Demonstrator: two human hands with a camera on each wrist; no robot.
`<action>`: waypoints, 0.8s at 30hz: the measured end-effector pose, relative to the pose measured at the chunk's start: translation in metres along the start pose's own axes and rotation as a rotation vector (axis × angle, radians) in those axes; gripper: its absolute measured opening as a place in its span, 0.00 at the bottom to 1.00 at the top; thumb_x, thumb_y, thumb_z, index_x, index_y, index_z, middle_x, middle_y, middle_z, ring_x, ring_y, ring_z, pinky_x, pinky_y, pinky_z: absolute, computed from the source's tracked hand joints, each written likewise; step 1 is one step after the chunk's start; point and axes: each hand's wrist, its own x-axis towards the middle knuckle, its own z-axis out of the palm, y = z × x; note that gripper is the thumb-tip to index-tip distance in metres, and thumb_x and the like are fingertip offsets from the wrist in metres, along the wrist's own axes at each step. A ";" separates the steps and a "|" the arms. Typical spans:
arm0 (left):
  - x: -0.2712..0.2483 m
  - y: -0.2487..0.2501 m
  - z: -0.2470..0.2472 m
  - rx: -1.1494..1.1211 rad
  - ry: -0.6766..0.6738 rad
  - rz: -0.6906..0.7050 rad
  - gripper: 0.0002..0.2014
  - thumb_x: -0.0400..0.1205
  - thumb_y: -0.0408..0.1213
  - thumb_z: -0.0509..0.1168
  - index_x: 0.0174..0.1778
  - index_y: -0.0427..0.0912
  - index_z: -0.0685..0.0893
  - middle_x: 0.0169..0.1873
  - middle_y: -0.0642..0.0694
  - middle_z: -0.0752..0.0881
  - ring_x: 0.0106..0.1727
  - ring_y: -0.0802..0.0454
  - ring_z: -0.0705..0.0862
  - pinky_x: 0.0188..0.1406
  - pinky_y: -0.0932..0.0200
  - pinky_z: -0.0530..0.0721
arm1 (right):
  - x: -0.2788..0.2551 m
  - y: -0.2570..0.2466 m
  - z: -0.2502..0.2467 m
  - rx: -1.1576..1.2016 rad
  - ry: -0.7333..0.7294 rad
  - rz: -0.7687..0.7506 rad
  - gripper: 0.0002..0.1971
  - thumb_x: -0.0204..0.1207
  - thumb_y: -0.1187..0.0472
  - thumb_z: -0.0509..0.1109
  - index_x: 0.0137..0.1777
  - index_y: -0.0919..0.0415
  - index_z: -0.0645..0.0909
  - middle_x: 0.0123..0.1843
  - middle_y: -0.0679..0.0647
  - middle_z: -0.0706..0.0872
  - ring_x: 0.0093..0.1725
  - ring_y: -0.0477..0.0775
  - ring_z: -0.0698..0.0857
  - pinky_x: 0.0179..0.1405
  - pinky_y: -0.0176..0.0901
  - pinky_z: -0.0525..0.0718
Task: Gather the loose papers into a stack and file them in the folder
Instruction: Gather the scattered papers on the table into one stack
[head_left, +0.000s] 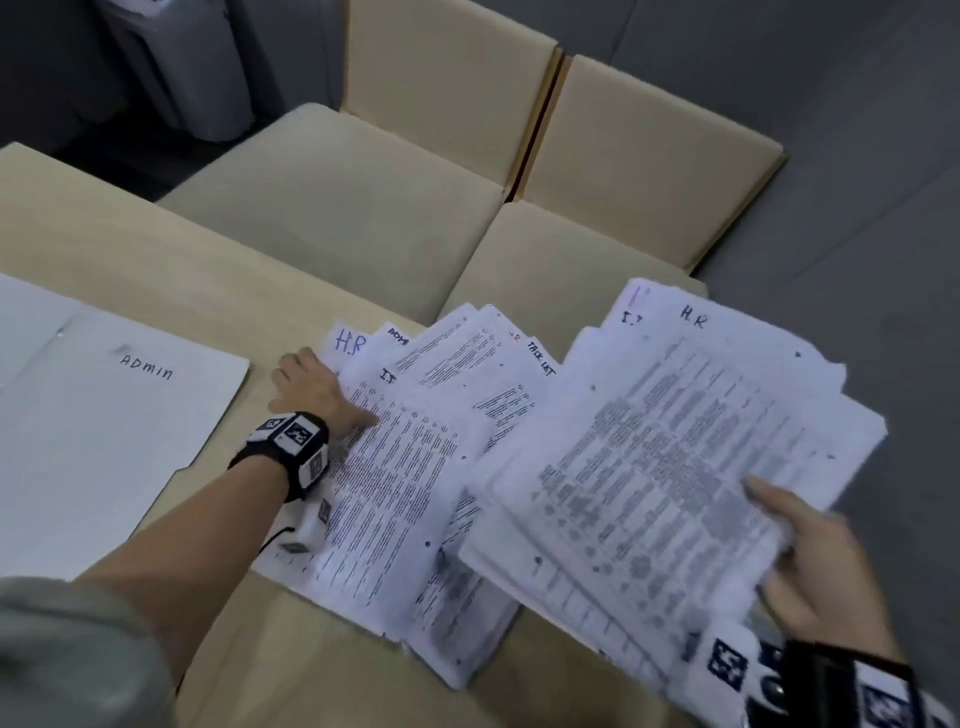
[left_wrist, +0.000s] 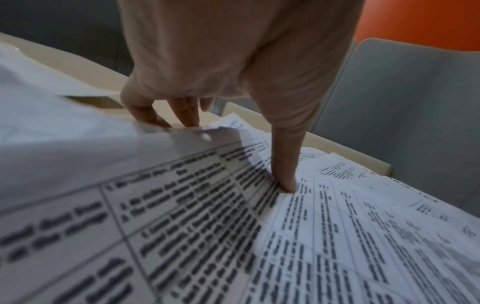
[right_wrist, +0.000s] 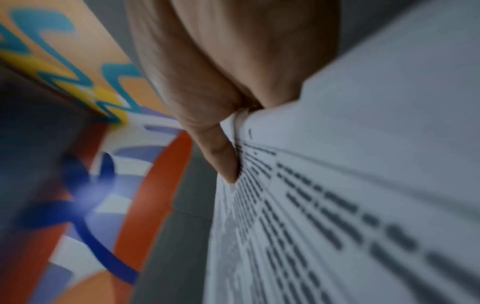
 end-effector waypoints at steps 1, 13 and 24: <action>-0.003 0.000 0.002 0.006 -0.012 0.009 0.62 0.56 0.60 0.85 0.77 0.30 0.62 0.72 0.33 0.69 0.73 0.35 0.70 0.71 0.37 0.79 | -0.070 0.005 0.074 -0.045 -0.070 0.016 0.14 0.81 0.68 0.67 0.65 0.61 0.86 0.58 0.59 0.95 0.55 0.62 0.94 0.58 0.66 0.87; -0.049 0.015 0.024 -0.297 -0.314 0.270 0.44 0.73 0.57 0.77 0.75 0.33 0.67 0.67 0.33 0.79 0.64 0.35 0.83 0.60 0.44 0.85 | -0.001 0.149 0.109 -0.649 -0.126 0.155 0.31 0.76 0.52 0.76 0.79 0.56 0.74 0.72 0.58 0.82 0.64 0.60 0.85 0.62 0.56 0.85; -0.049 -0.011 0.026 -0.710 -0.534 0.009 0.35 0.58 0.35 0.84 0.61 0.44 0.81 0.54 0.38 0.91 0.52 0.36 0.91 0.52 0.33 0.91 | 0.018 0.111 0.069 -0.620 0.365 0.309 0.20 0.73 0.62 0.76 0.57 0.81 0.82 0.42 0.66 0.86 0.37 0.62 0.85 0.35 0.45 0.79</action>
